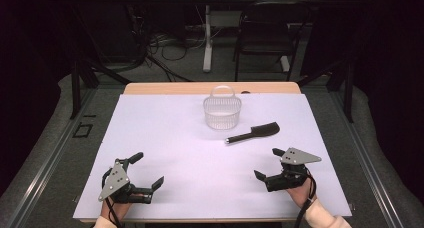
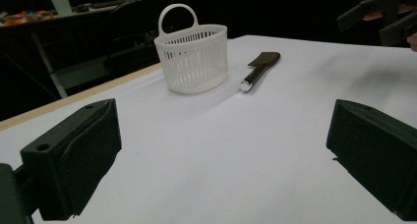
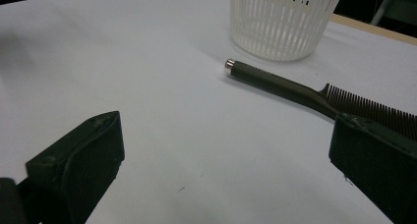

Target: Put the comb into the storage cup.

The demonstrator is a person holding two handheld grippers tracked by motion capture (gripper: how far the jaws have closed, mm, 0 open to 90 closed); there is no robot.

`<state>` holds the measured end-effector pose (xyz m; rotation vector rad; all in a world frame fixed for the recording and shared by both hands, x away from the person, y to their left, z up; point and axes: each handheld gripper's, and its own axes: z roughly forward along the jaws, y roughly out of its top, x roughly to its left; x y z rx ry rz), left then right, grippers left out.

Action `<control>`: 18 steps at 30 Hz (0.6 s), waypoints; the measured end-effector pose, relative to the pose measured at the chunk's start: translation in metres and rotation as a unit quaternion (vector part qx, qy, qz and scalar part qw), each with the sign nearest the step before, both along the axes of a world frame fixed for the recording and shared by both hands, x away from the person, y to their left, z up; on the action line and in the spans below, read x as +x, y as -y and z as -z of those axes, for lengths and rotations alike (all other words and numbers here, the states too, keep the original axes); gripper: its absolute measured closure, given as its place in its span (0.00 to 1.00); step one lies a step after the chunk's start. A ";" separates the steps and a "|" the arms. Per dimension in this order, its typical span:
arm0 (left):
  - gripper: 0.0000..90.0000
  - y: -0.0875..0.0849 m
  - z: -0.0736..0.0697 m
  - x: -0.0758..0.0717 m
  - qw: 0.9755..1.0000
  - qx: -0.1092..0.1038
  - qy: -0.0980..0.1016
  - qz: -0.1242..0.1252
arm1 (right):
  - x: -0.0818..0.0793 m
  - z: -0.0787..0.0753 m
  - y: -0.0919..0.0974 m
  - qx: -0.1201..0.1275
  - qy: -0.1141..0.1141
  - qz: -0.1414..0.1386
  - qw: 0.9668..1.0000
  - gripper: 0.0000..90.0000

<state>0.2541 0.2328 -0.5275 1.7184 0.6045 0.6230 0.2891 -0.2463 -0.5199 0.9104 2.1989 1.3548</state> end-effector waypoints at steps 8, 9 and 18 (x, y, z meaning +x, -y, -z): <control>0.00 0.000 0.001 0.002 1.000 0.002 -0.002 0.000 | 0.013 0.000 -0.007 -0.006 -0.010 -0.007 1.000 0.00; 0.00 0.000 0.001 0.002 1.000 0.002 -0.002 0.000 | 0.014 0.000 -0.007 -0.007 -0.008 -0.008 1.000 0.00; 0.00 0.000 0.001 0.002 1.000 0.002 -0.004 0.001 | 0.026 -0.001 -0.012 -0.009 -0.014 -0.008 1.000 0.00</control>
